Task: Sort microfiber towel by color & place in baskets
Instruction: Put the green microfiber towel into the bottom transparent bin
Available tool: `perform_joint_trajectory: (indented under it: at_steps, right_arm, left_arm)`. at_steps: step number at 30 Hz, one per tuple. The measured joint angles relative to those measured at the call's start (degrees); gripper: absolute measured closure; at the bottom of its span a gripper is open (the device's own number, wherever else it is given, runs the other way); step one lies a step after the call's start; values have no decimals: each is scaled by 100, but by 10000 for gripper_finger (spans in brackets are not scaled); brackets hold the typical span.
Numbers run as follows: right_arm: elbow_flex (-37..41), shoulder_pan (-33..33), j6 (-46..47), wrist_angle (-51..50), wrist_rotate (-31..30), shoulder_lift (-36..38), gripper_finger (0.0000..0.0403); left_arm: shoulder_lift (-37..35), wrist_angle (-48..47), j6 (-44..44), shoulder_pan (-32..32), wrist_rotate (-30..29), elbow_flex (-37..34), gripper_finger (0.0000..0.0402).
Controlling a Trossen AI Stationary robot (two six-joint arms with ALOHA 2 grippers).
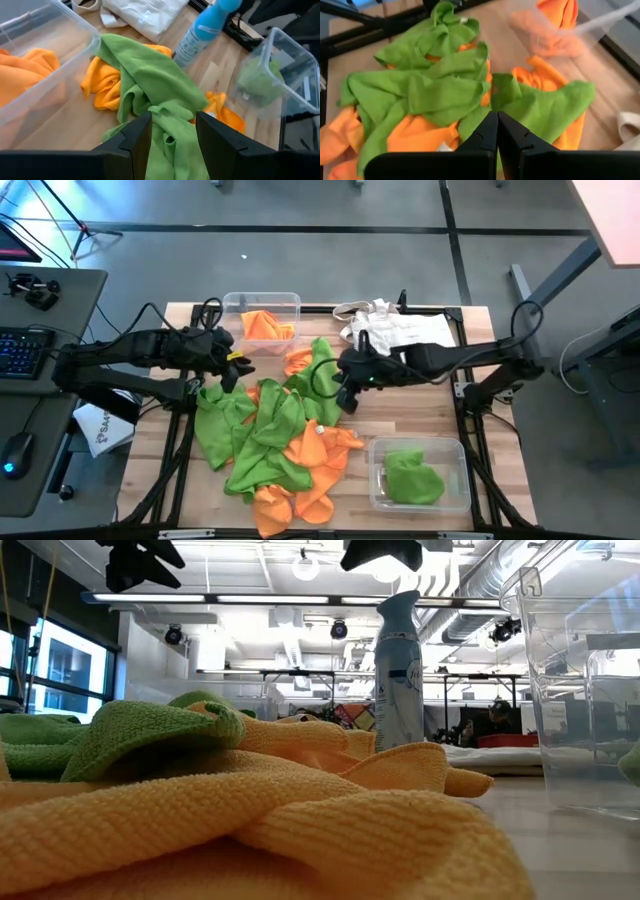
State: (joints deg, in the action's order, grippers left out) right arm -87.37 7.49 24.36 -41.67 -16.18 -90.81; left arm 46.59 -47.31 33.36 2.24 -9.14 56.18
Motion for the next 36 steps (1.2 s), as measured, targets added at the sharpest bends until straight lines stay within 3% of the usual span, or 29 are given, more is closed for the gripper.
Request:
perform_joint_trajectory:
  at_steps: [6, 18, 23, 36]
  right_arm:
    - [0, 314, 80, -107, 246, -224, 403]
    - [7, 888, 686, 231, 140, -952, 403]
    - [9, 928, 1155, 655, -76, -1354, 403]
    - [9, 863, 1176, 2290, -245, -2392, 403]
  left_arm:
    - [0, 0, -54, -161, -12, 0, 259]
    - [0, 0, -64, -542, -48, 0, 259]
    - [0, -48, -240, -641, -56, 2, 259]
    - [0, -572, -255, -695, -62, 2, 259]
